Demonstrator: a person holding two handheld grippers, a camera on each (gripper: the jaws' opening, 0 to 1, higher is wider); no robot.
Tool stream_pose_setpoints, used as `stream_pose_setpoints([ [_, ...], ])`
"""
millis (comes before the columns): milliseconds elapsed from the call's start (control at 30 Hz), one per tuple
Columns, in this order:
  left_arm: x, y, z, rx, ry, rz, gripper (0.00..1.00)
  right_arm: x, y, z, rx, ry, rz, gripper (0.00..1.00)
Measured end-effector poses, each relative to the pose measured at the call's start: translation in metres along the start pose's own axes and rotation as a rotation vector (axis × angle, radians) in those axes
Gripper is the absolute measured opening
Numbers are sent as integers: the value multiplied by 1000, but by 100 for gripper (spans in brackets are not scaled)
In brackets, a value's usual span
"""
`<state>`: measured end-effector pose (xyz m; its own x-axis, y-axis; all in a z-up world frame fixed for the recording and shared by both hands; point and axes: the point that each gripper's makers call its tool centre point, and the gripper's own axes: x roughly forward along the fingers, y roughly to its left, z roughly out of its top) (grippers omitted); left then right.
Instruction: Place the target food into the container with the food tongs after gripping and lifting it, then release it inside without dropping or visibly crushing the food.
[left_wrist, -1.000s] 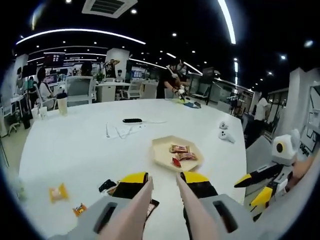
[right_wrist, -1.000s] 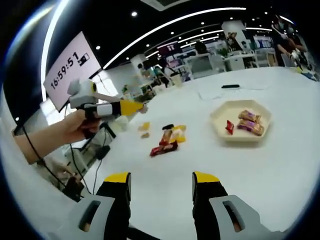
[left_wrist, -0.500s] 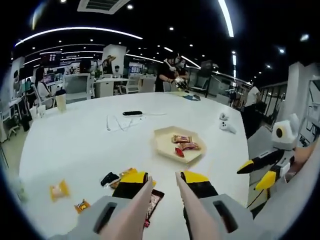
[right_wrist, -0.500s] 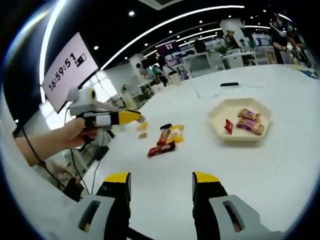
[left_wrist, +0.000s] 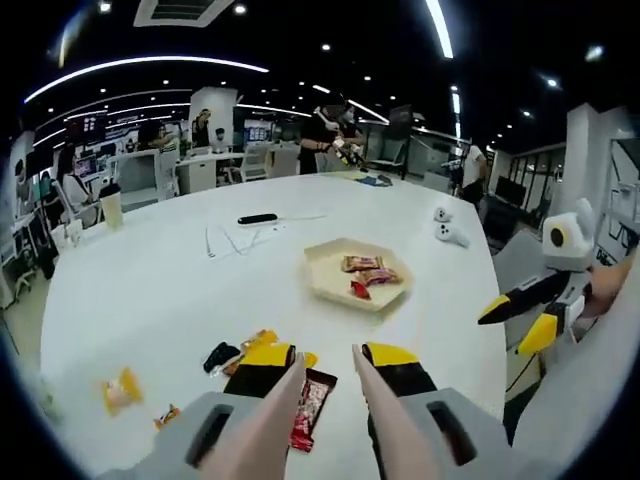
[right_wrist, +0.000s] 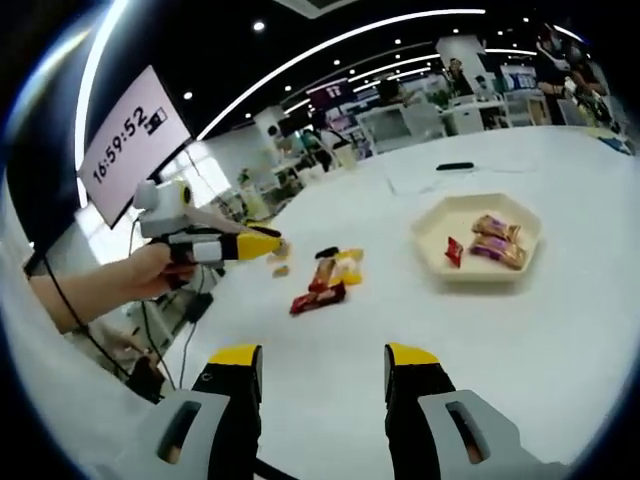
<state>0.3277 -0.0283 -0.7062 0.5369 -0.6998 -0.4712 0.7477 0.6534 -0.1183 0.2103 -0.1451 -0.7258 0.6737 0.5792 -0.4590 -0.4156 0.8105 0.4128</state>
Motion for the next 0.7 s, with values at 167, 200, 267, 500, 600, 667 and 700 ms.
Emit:
stream_pose_setpoints([
  [167, 2, 3, -7, 22, 22, 1, 25, 1, 0, 1, -4, 2, 0, 49],
  [200, 2, 4, -9, 23, 25, 1, 25, 1, -1, 1, -3, 2, -1, 49],
  [267, 2, 5, -11, 32, 33, 0, 25, 1, -2, 1, -3, 3, -3, 49],
  [500, 5, 5, -16, 35, 46, -7, 25, 1, -3, 2, 0, 4, -7, 49],
  [600, 6, 4, -17, 40, 51, -14, 25, 1, -3, 2, 0, 6, -7, 49],
  [667, 7, 4, -18, 43, 54, -17, 25, 1, -3, 2, 0, 6, -8, 49],
  [700, 7, 4, -19, 43, 55, -18, 25, 1, -4, 1, 1, 7, -9, 49],
])
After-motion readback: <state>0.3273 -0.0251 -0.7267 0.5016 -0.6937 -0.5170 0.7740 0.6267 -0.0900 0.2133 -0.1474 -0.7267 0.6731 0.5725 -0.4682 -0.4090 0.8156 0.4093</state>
